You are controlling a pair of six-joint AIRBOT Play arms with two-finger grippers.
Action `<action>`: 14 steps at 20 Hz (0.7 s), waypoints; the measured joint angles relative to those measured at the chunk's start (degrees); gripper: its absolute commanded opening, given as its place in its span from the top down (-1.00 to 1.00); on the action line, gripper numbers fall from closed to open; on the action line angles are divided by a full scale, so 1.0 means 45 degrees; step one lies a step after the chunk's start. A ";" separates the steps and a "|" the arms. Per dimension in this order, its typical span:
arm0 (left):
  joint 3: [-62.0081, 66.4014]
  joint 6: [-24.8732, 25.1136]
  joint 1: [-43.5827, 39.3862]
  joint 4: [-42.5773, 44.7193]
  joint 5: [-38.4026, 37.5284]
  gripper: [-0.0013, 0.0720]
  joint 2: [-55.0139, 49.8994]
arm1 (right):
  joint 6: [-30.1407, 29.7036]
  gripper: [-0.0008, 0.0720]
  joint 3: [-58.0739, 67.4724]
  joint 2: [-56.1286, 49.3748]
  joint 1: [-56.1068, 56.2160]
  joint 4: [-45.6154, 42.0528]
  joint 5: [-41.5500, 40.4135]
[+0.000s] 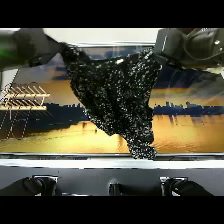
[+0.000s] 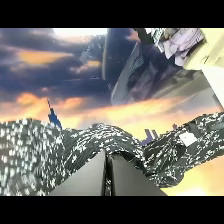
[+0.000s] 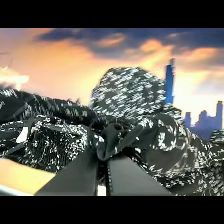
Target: Fold the clothes and pants, and hang the long-sleeved shirts on hangers.
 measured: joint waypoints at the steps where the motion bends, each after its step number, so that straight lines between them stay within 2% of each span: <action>1: -0.0107 -0.0311 -0.0107 0.0015 -0.0437 0.92 0.0092 | -0.0058 0.90 -0.0010 0.0005 0.0000 0.0141 0.0228; 4: -0.1379 -0.1365 -0.0602 0.0068 -0.1297 0.92 0.0228 | -0.0151 0.90 -0.0777 0.0005 0.0083 0.0223 0.0986; 6: -0.2958 -0.2200 -0.0952 0.0136 -0.1375 0.92 0.0267 | -0.0248 0.90 -0.1841 0.0019 0.0699 -0.0656 0.1554; 8: -0.4770 -0.3167 -0.1248 0.0180 -0.0724 0.92 0.0291 | -0.0092 0.91 -0.3293 0.0053 0.1899 -0.2195 0.1909; 11: -0.7465 -0.4779 -0.1540 0.0238 0.0729 0.92 0.0306 | 0.1098 0.91 -0.5833 0.0112 0.3827 -0.4702 0.2089; 14: -0.9568 -0.5950 -0.1739 0.0253 0.1826 0.92 0.0306 | 0.2705 0.91 -0.8466 0.0505 0.4959 -0.6105 0.1904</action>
